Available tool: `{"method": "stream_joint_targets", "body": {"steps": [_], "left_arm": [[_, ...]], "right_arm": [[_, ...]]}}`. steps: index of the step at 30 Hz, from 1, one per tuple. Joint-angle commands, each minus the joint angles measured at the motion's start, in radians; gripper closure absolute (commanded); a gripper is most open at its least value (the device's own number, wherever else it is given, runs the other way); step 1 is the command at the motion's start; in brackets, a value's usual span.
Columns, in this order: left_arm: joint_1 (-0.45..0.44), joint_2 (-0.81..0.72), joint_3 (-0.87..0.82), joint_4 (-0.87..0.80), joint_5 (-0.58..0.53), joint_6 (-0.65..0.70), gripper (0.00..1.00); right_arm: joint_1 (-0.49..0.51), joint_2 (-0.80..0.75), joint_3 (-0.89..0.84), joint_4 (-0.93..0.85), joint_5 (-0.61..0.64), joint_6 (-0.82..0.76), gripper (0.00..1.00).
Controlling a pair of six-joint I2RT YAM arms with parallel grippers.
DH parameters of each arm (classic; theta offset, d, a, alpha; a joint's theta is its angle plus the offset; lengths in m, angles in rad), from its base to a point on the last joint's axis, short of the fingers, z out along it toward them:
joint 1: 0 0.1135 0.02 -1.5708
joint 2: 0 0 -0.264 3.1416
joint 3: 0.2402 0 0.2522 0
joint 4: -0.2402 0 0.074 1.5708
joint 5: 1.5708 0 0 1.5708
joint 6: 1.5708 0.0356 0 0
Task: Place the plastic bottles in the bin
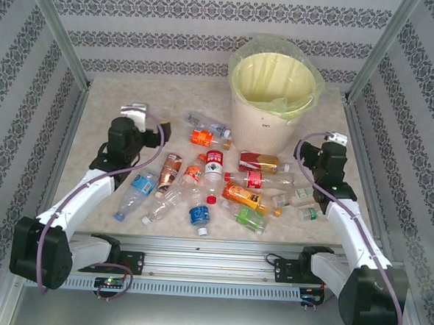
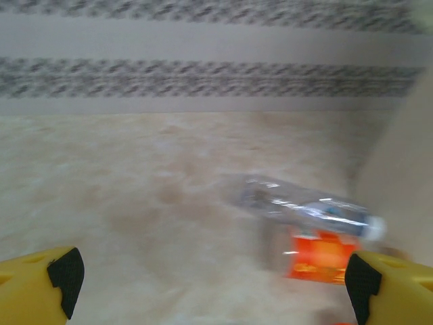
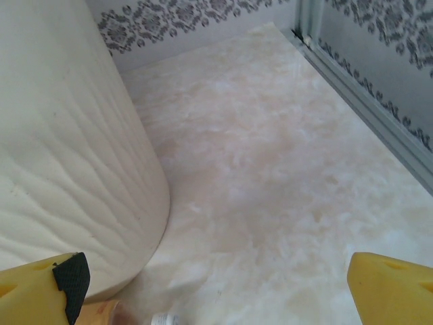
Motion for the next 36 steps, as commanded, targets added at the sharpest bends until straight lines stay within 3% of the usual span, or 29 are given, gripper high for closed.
{"method": "stream_joint_targets", "body": {"steps": [1, 3, 6, 11, 16, 22, 28, 36], "left_arm": [[-0.073, 0.021, 0.139, -0.236, 0.083, -0.104, 0.0], [-0.106, 0.066, 0.233, -0.299, 0.206, -0.114, 0.0], [-0.172, 0.125, 0.351, -0.387, 0.265, -0.105, 0.0], [-0.236, 0.158, 0.432, -0.397, 0.414, -0.012, 0.0], [-0.256, 0.154, 0.427, -0.358, 0.582, 0.111, 0.0], [-0.269, 0.085, 0.293, -0.181, 0.703, 0.129, 0.0], [-0.305, 0.014, 0.2, -0.135, 0.704, 0.165, 0.0], [-0.405, -0.015, 0.165, -0.143, 0.637, 0.207, 0.0]], "right_arm": [[0.018, -0.066, 0.036, -0.263, 0.043, 0.162, 0.02], [0.017, -0.102, 0.07, -0.372, 0.068, 0.219, 0.02], [0.013, -0.109, 0.113, -0.5, 0.098, 0.258, 0.02], [-0.023, -0.055, 0.189, -0.665, 0.078, 0.276, 0.02], [-0.073, 0.002, 0.253, -0.804, 0.057, 0.306, 0.02], [-0.191, 0.01, 0.27, -0.89, -0.009, 0.333, 0.02], [-0.313, 0.043, 0.246, -0.892, -0.112, 0.325, 0.03], [-0.386, 0.099, 0.133, -0.789, -0.205, 0.352, 0.07]]}}
